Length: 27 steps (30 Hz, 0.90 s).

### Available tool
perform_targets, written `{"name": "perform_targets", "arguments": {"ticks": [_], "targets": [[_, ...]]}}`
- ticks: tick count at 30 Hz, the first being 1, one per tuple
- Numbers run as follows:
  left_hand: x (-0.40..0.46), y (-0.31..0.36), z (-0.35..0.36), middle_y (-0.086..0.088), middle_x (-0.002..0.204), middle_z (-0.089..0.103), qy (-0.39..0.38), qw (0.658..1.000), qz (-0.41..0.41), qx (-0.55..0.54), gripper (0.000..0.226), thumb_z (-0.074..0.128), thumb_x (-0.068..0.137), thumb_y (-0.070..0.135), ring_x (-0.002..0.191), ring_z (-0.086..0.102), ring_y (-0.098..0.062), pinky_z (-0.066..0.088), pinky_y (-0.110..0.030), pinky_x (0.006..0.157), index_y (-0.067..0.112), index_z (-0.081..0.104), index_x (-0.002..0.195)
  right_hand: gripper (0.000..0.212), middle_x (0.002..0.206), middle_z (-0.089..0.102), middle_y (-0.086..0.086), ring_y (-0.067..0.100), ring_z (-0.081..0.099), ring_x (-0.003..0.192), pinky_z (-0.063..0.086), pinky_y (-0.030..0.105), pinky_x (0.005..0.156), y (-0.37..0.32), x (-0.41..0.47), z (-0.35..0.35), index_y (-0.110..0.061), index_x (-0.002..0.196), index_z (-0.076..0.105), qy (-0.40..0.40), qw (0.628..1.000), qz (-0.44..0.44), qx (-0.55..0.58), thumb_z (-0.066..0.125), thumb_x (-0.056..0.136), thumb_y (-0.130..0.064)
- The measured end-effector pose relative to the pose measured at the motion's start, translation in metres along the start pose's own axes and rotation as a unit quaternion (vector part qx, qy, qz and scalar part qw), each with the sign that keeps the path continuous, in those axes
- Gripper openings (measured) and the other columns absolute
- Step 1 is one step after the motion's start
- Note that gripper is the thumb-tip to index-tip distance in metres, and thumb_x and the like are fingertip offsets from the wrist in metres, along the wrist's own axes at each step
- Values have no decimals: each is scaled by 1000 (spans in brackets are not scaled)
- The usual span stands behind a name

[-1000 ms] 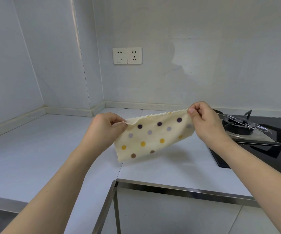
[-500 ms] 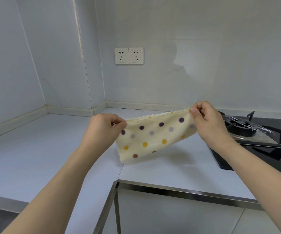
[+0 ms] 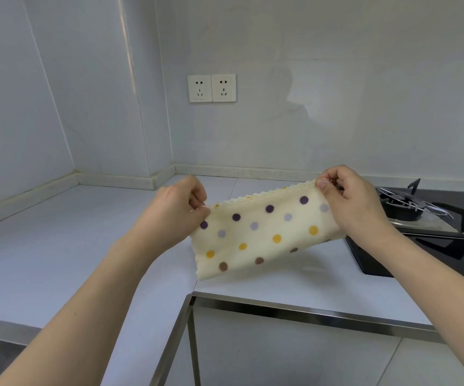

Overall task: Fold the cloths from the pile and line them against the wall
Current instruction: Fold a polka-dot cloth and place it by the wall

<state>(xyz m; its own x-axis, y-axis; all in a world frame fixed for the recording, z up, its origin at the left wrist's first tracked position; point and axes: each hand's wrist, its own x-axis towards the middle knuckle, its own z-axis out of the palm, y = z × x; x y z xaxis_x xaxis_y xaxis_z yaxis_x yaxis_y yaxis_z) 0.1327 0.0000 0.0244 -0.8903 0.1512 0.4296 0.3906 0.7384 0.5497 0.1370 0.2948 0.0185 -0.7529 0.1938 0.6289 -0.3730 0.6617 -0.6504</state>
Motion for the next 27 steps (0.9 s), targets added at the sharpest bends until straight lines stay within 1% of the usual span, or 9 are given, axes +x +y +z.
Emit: {"name": "perform_targets", "arguments": {"ticks": [3,5,9,14,17,19,21,23,27], "targets": [[1,0,2,10,78,68,-34,999,0,14,12,55,92,16,75,58,-2,41,-21,58,27,57,98,9,85,62,-12,10,55,78,41,24,66,5,-3,-3,-18,88,59,-21,1000,-3,-3,55,95,-21],[2,0,7,8,81,66,-46,998,-4,37,15,49,96,18,76,58,-9,42,-23,60,26,62,92,8,84,61,-11,16,55,74,41,30,66,9,-4,-3,-19,88,60,-34,999,2,-12,55,95,-21],[5,-6,24,8,83,62,-81,995,-33,55,22,41,100,20,74,55,-10,40,-25,57,21,61,91,8,82,59,-10,13,53,76,38,25,63,26,1,3,-19,89,60,-85,995,39,-31,55,95,-20],[22,-24,53,7,89,61,-154,982,-56,93,25,35,102,22,77,53,-10,40,-24,60,19,58,94,11,88,60,-4,17,54,84,37,29,66,55,11,26,-18,88,60,-141,983,99,-68,52,95,-21],[38,-41,67,4,89,65,-155,979,-74,108,24,34,101,20,84,58,-18,45,-31,69,18,57,91,13,81,53,-10,12,50,75,33,24,58,67,19,51,-17,88,58,-156,976,123,-87,49,97,-21],[47,-50,76,3,90,65,-144,978,-82,128,23,34,99,18,86,59,-20,46,-34,71,19,56,91,15,81,51,-11,9,50,71,32,22,55,74,27,67,-16,88,56,-167,972,138,-92,46,98,-20],[52,-56,85,4,92,63,-125,979,-81,137,22,33,99,18,83,56,-18,43,-32,67,21,55,96,15,90,55,-6,13,56,74,39,27,61,80,34,83,-16,92,54,-181,966,153,-101,42,99,-20],[54,-62,92,6,91,60,-119,982,-83,120,20,34,98,19,80,55,-17,43,-31,65,26,51,103,13,99,57,0,22,57,87,45,34,71,88,37,97,-16,96,52,-194,957,150,-157,39,97,-19],[55,-72,96,8,92,60,-133,986,-80,68,10,43,96,24,81,58,-15,46,-32,72,30,48,102,12,100,55,8,29,54,89,45,38,74,100,30,114,-10,101,49,-195,935,115,-272,40,93,-11]]}}
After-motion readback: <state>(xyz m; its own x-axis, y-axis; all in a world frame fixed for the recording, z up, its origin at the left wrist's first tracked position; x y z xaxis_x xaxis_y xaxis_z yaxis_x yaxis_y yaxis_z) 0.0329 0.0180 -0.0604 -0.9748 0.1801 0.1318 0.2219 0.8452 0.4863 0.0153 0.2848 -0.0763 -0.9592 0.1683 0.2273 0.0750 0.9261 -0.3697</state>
